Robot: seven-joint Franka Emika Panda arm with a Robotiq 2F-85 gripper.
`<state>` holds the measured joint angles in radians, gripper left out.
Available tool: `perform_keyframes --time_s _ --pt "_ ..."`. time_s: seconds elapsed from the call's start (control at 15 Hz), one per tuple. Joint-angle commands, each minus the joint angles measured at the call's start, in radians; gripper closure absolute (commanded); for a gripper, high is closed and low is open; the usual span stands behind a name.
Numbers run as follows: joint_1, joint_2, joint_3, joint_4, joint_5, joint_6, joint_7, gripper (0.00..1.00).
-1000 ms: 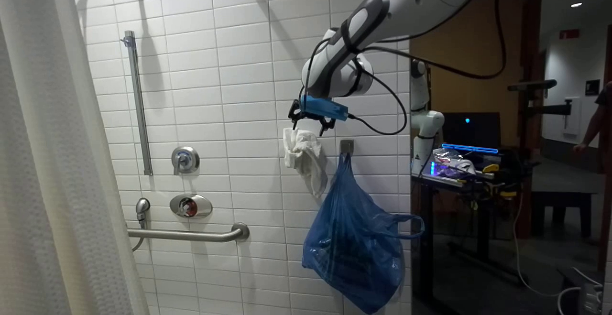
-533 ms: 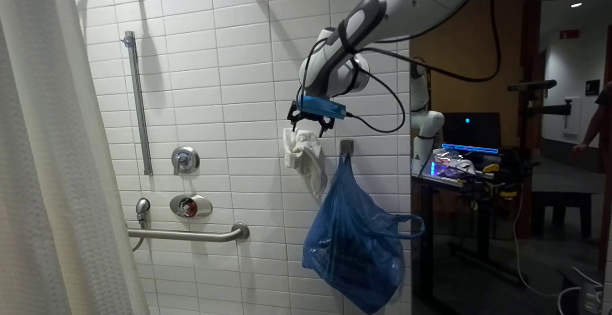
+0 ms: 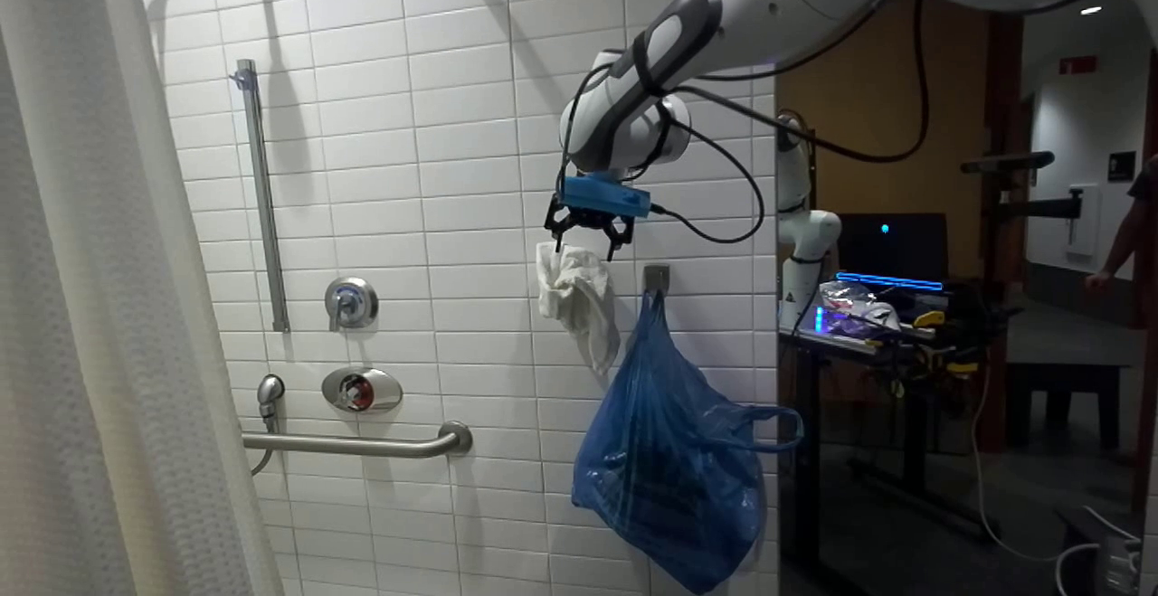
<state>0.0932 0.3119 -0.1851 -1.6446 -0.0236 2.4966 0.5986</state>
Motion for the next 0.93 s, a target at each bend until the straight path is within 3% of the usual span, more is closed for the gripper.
perform_keyframes --time_s 0.0,0.87 --pt "-0.026 0.053 0.018 0.098 -0.007 -0.078 0.009 0.00" --pt "-0.032 0.078 0.029 0.166 -0.019 -0.212 -0.008 0.00"
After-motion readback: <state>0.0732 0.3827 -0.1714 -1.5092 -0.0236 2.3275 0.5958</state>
